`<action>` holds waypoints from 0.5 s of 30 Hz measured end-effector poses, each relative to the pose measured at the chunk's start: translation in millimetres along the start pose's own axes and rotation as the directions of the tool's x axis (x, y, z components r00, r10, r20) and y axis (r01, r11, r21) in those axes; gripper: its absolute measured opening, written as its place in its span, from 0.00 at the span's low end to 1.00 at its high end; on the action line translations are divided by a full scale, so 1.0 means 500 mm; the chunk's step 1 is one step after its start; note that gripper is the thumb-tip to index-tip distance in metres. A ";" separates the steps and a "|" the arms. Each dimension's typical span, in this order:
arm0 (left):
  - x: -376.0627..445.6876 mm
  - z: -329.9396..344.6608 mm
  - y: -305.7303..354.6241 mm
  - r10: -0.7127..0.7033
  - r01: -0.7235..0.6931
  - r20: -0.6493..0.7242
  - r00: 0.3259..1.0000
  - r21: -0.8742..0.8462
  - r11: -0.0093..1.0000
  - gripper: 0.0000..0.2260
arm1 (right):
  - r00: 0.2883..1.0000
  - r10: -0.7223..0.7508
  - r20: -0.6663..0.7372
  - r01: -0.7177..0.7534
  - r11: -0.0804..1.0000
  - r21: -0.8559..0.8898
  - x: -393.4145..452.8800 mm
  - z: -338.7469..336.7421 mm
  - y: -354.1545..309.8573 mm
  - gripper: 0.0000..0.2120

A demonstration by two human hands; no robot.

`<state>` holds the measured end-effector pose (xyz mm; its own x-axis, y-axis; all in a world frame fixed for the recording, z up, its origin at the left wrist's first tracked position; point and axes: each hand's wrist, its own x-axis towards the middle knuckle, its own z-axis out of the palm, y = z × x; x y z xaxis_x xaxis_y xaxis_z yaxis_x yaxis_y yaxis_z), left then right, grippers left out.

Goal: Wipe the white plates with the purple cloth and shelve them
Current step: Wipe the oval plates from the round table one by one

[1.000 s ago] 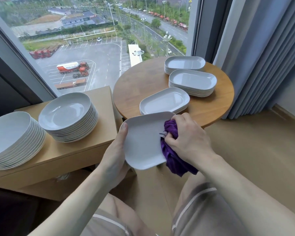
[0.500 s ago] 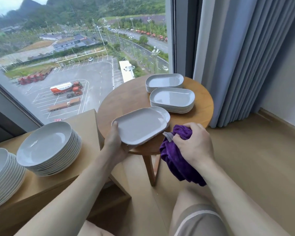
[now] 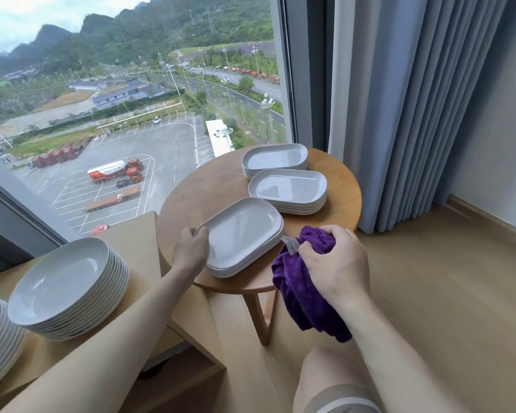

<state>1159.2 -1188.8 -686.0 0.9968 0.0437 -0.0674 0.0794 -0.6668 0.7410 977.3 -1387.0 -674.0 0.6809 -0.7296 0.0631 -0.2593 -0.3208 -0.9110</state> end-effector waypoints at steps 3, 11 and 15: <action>0.003 -0.005 0.009 0.030 -0.033 0.043 0.999 0.085 0.996 0.16 | 1.000 -0.009 0.016 0.009 1.000 -0.011 -0.001 0.001 0.001 0.10; 0.059 0.008 0.060 -0.002 -0.006 0.078 0.997 0.094 0.996 0.10 | 0.999 -0.032 0.042 0.034 0.999 -0.028 -0.009 0.009 0.000 0.12; 0.098 0.064 0.131 0.085 -0.110 0.171 0.981 0.139 0.984 0.08 | 0.998 -0.049 0.044 0.051 0.998 -0.024 -0.008 0.009 0.001 0.12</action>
<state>1212.7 -1254.1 -662.1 0.9829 -0.1415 -0.1175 -0.0331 -0.7647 0.6435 977.3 -1381.4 -676.7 0.7225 -0.6855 0.0899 -0.2411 -0.3717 -0.8965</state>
